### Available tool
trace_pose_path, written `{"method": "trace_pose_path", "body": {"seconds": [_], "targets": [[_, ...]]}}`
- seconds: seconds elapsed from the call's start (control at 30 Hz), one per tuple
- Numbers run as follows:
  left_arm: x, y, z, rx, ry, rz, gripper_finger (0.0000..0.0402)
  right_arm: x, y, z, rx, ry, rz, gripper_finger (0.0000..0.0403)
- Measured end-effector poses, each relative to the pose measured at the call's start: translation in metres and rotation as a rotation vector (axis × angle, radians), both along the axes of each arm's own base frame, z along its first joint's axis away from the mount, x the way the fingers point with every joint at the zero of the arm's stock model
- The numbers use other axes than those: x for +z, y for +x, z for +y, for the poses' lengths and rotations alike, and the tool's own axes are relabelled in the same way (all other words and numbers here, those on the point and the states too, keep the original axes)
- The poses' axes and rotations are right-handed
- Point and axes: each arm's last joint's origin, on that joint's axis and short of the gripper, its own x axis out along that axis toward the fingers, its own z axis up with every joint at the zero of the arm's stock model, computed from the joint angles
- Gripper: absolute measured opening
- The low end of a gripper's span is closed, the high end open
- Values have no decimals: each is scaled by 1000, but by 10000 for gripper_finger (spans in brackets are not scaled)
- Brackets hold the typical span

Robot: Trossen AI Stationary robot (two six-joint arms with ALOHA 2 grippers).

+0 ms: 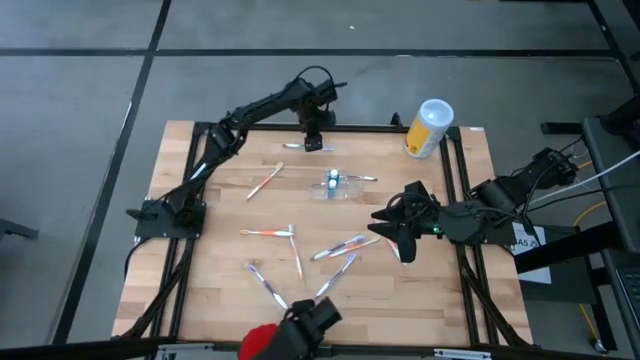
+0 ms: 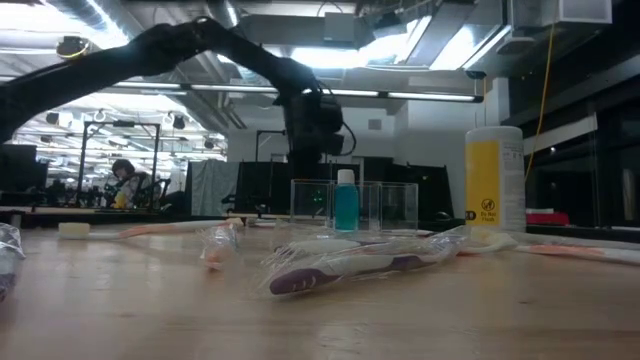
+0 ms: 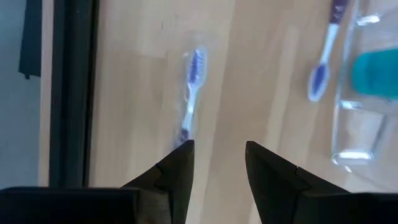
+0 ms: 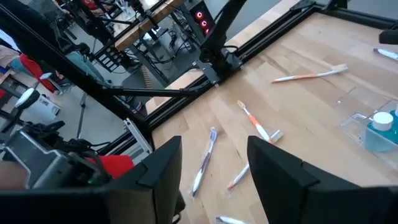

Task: Pick & Place toothbrushing station
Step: Put the purple toothbrush into the left section of the transparent organizer

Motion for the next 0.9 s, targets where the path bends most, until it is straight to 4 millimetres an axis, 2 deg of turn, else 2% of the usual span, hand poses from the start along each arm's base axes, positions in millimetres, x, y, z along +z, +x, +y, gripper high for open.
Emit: {"method": "trace_pose_path", "body": {"seconds": [0.1,0.3,0.5,0.7,0.9], "targets": [[-5,1,2,15,2,13,138,0,0,0,1,-2,0,185],[-3,10,8,60,46,-92,138,0,0,0,5,-10,1,185],[-30,17,6,56,7,-40,138,0,0,0,13,-11,3,185],[-46,32,-5,28,22,-36,138,0,0,0,13,-11,3,185],[-50,36,-4,53,44,-39,134,-1,0,1,20,-10,10,185]]}}
